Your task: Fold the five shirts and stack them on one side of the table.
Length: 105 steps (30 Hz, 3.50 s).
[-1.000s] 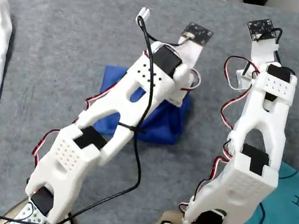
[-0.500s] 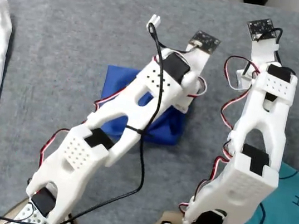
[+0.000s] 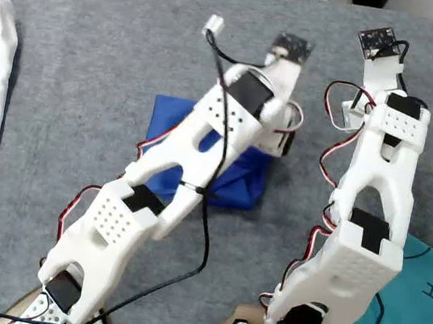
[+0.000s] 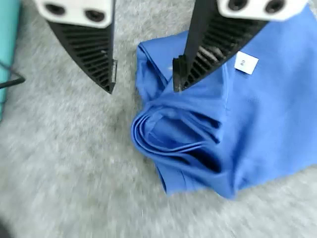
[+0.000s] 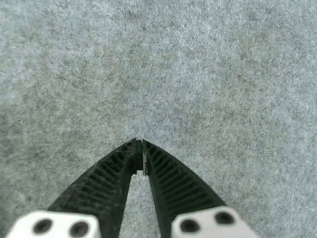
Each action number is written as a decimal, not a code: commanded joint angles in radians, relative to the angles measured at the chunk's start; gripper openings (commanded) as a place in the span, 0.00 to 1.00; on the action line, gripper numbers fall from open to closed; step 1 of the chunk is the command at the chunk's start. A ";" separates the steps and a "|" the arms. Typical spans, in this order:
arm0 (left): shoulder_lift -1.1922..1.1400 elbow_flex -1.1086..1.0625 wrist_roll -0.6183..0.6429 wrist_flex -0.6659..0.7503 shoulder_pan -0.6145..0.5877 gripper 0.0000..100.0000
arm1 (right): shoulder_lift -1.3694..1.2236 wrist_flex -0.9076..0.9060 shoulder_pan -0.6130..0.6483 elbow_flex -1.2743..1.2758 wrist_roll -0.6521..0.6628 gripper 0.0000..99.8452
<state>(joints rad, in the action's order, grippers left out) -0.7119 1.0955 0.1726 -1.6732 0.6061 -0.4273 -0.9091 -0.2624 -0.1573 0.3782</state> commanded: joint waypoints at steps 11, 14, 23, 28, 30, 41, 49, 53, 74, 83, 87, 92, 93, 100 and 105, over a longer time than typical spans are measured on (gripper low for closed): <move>-0.117 0.172 0.015 -0.015 -0.387 0.02 | 0.004 -0.003 0.022 -0.071 0.020 0.01; -0.186 0.180 0.057 -0.014 -0.391 0.02 | 0.010 -0.080 0.090 -0.079 0.097 0.01; -0.292 0.173 0.077 -0.005 -0.446 0.02 | 0.030 -0.236 0.291 -0.163 0.183 0.01; -0.337 0.180 0.031 -0.032 -0.542 0.02 | 0.025 -0.319 0.427 -0.173 0.209 0.01; -0.349 0.180 0.011 -0.028 -0.548 0.02 | 0.024 -0.334 0.463 -0.165 0.210 0.01; -0.346 0.265 0.006 -0.071 -0.548 0.02 | -0.108 -0.290 0.521 -0.145 0.245 0.01; -0.346 0.339 0.005 -0.080 -0.600 0.02 | -0.200 -0.333 0.565 -0.257 0.245 0.01; -0.348 0.354 -0.025 -0.078 -0.621 0.02 | -0.197 -0.377 0.567 -0.262 0.247 0.01; -0.387 0.327 -0.032 -0.034 -0.624 0.02 | 0.041 -0.516 0.486 0.036 0.318 0.01; -0.392 0.327 -0.044 -0.034 -0.624 0.02 | 0.384 -0.305 0.427 0.565 0.367 0.01; -0.395 0.327 -0.044 -0.034 -0.624 0.02 | 0.499 -0.252 0.366 0.710 0.400 0.01; -0.395 0.327 -0.044 -0.034 -0.623 0.02 | 0.581 -0.242 0.329 0.723 0.428 0.01; -0.395 0.327 -0.044 -0.034 -0.623 0.02 | 0.587 -0.242 0.335 0.710 0.431 0.01; -0.395 0.327 -0.044 -0.034 -0.623 0.02 | 0.530 -0.316 0.360 0.432 0.427 0.01; -0.397 0.327 -0.044 -0.034 -0.624 0.02 | 0.318 -0.325 0.447 0.240 0.393 0.01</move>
<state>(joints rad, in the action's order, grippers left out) -1.1185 1.4039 0.1343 -1.7223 -0.0077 -0.0146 -1.2252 0.1396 0.2232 0.7879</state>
